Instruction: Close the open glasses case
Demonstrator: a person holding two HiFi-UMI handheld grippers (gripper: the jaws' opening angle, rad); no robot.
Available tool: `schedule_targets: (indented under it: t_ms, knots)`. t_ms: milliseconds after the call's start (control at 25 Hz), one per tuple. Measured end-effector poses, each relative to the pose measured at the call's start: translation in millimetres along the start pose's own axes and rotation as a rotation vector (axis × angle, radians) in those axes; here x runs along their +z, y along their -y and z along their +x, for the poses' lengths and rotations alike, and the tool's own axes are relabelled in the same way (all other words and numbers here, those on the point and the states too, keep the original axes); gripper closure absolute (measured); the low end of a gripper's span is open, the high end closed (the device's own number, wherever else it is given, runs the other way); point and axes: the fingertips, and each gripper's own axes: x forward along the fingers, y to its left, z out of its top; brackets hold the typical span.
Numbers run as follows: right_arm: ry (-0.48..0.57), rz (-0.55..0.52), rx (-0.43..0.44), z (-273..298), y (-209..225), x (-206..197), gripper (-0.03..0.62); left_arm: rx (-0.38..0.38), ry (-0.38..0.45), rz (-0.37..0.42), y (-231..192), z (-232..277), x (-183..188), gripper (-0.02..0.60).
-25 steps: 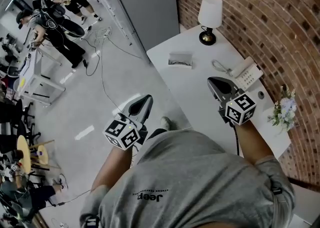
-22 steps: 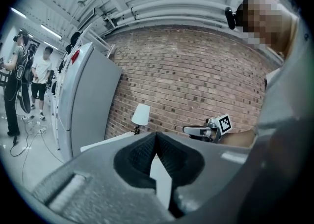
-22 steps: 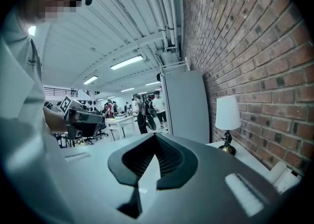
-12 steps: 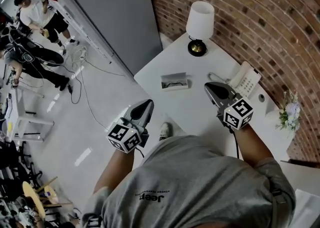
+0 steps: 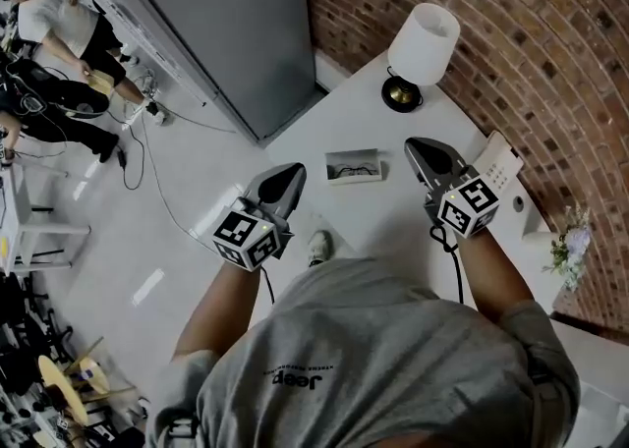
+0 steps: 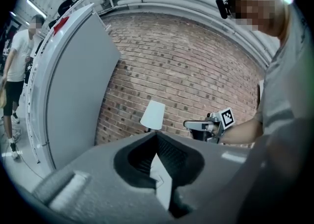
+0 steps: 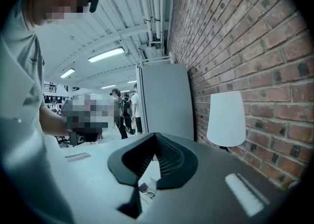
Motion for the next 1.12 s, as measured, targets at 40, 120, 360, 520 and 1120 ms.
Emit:
schedule_targets:
  t_ms: [40,120,360,520,1120]
  knots:
    - [-0.002,-0.001,0.005,1.7,1.0,0.3,0.585,-0.001,0.000,-0.002,0.3,1.3,-1.1,0.583]
    - [-0.001,0.008,0.011,3.1,3.0,-1.0,0.585,0.000,-0.001,-0.005,0.3,3.1,-3.1,0.583]
    - [-0.018,-0.005,0.026,3.7,5.6,-6.1,0.585,0.014,0.003,-0.010,-2.6,6.1,-5.6,0.583]
    - [-0.022,-0.029,0.102,5.1,-6.8,-3.1,0.488,-0.051,-0.024,0.015,5.4,11.7,-11.7,0.496]
    - [-0.249,-0.224,0.345,38.4,-15.2,-78.2,0.277,-0.259,-0.255,0.355,-3.7,56.3,-68.8,0.263]
